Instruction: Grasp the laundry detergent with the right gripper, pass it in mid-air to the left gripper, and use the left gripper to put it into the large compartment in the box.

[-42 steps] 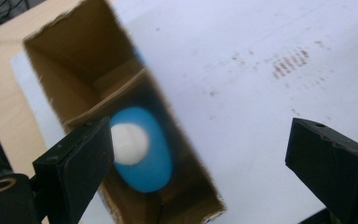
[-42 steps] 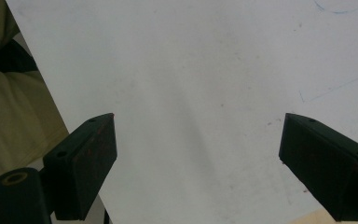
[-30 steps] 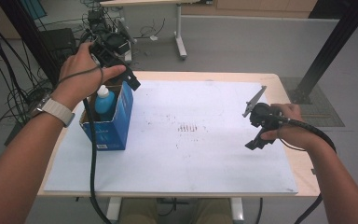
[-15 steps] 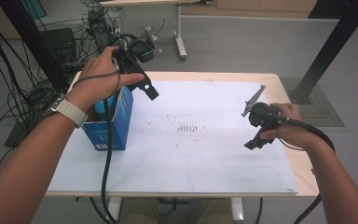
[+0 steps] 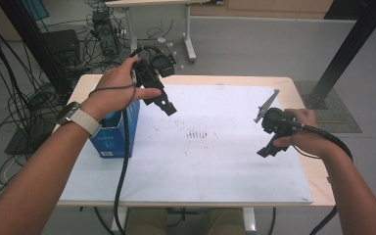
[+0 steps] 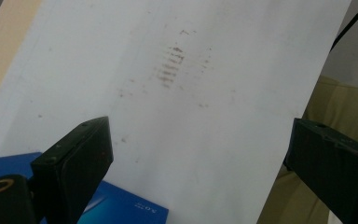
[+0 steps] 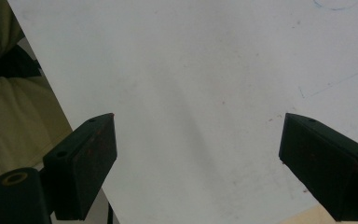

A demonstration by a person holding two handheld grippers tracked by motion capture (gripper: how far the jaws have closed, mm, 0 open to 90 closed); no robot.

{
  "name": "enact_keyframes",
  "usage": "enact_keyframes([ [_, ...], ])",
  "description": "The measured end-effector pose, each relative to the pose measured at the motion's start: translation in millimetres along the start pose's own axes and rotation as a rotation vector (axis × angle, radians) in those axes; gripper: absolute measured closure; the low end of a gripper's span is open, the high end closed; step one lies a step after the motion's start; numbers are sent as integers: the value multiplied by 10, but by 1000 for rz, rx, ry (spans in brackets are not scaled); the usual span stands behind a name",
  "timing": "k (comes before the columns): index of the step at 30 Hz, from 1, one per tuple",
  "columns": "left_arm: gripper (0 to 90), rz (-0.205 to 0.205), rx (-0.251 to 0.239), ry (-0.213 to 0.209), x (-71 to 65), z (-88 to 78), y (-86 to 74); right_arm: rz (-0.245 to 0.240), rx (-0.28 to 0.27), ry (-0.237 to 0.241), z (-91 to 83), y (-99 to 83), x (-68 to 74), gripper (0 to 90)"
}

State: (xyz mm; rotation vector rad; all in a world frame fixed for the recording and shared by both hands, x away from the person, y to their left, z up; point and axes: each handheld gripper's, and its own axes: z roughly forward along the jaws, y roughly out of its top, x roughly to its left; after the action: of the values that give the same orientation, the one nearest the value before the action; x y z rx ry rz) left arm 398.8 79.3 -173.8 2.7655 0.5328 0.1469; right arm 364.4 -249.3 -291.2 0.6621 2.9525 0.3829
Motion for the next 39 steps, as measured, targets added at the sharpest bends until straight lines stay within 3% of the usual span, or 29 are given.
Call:
enact_keyframes([
  [7, 72, 60, 10, -20, -82, 137, 53, 5, -2, -2, -2, -32, -1, 114],
  [21, 59, 128, 25, -58, -214, 342, 98, 19, -7, 0, 12, -56, -7, 113],
  [39, 60, 148, 46, -60, -251, 502, 118, 21, -7, 2, 26, -59, -19, 113],
])
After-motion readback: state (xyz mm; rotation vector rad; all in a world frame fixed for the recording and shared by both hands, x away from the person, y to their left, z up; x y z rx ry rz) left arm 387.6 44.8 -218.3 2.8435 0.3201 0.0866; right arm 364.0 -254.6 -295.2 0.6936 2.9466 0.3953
